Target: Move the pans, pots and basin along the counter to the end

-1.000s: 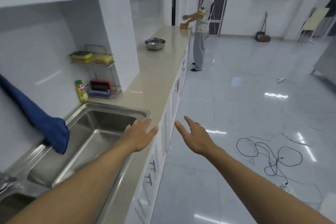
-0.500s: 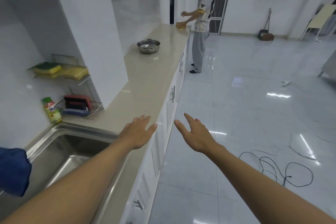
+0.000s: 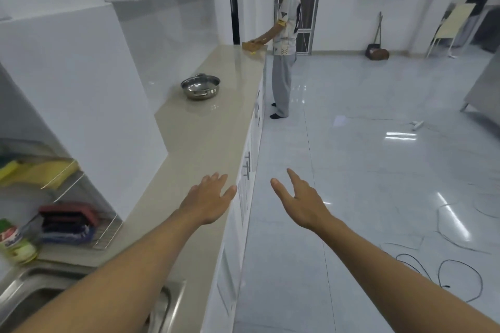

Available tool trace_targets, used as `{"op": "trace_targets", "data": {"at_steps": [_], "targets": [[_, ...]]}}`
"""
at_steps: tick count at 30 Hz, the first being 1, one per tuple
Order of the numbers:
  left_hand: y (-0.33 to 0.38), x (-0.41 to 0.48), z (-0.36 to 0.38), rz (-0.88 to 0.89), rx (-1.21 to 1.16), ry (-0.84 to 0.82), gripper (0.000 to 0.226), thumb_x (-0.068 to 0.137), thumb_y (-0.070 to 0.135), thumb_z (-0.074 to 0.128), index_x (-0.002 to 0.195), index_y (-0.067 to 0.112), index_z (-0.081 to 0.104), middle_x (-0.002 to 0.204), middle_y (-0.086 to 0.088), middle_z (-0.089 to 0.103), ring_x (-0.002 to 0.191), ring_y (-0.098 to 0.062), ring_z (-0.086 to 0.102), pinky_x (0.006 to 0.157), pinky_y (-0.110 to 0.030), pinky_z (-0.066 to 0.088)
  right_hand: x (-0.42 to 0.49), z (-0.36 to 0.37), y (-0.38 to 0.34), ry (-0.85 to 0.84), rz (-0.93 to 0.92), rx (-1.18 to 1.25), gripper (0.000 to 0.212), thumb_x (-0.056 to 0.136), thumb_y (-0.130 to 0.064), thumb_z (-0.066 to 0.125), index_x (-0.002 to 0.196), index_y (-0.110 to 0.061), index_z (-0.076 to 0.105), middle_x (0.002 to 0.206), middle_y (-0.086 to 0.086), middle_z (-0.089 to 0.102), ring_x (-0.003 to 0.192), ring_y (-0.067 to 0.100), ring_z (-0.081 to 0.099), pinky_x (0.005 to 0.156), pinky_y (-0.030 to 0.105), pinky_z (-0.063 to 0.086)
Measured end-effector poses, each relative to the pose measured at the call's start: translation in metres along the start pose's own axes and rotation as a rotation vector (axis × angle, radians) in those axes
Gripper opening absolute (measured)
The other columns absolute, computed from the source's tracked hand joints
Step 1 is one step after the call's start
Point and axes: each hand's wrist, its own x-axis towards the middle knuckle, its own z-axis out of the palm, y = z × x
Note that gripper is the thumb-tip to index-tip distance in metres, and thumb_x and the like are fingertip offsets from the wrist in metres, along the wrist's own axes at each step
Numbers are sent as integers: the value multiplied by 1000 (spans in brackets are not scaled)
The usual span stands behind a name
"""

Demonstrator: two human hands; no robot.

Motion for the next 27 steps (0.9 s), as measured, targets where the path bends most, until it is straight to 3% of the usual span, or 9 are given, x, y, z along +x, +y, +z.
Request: {"op": "trace_targets", "data": {"at_steps": [10, 18, 27], "targets": [[45, 153, -12, -42, -25, 30, 67, 100, 59, 22, 158, 26, 15, 166, 2, 8, 153, -16, 4, 121, -42, 11, 160, -48, 26, -63, -42, -22, 104, 74, -93, 24, 158, -33, 14, 166, -1, 20, 153, 29, 10, 122, 53, 15], [88, 264, -31, -79, -13, 49, 69, 101, 59, 22, 158, 23, 12, 167, 1, 6, 153, -17, 2, 123, -43, 11, 282, -99, 32, -110, -85, -56, 115, 66, -98, 19, 158, -31, 17, 164, 3, 26, 152, 30, 15, 121, 56, 15], [94, 397, -48, -94, -45, 52, 69, 100, 61, 22, 158, 25, 12, 167, 3, 4, 153, -16, -1, 123, -44, 11, 410, -113, 23, -102, -116, -109, 95, 81, -86, 27, 158, -30, 19, 161, 6, 30, 150, 34, 18, 119, 55, 16]]}}
